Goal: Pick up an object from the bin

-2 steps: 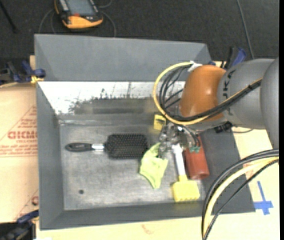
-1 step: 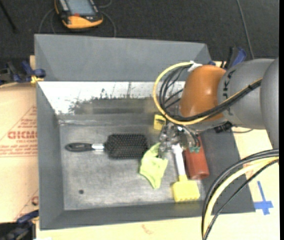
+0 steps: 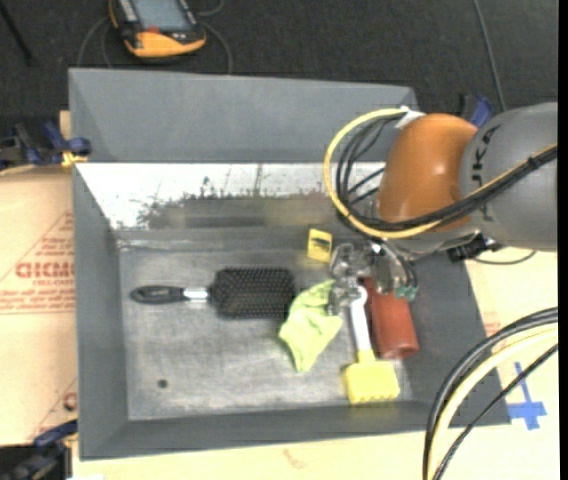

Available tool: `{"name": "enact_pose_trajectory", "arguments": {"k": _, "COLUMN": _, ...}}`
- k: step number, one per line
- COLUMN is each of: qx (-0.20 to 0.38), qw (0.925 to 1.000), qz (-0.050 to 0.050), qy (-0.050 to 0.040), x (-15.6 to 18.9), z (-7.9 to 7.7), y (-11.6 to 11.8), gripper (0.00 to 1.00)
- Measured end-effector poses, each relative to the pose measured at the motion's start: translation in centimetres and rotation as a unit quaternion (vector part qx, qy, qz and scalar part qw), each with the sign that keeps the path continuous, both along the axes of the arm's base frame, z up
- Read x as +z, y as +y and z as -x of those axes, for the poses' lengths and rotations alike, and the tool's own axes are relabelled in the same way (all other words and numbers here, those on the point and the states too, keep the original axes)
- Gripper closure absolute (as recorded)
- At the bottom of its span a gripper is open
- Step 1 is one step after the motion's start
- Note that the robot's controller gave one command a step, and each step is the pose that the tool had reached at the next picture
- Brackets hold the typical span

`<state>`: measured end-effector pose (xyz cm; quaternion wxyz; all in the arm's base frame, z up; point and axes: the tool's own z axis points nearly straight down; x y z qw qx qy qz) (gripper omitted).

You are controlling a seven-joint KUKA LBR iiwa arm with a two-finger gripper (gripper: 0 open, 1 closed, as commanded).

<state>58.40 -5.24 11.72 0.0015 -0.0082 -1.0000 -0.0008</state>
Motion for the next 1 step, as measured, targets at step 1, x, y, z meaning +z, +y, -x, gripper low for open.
{"name": "enact_pose_trajectory", "arguments": {"k": 1, "qx": 0.000, "qw": 1.0000, "qz": 0.002, "qy": -0.0040, "x": 13.70, "z": -1.73, "y": -4.44, "gripper": 1.00}}
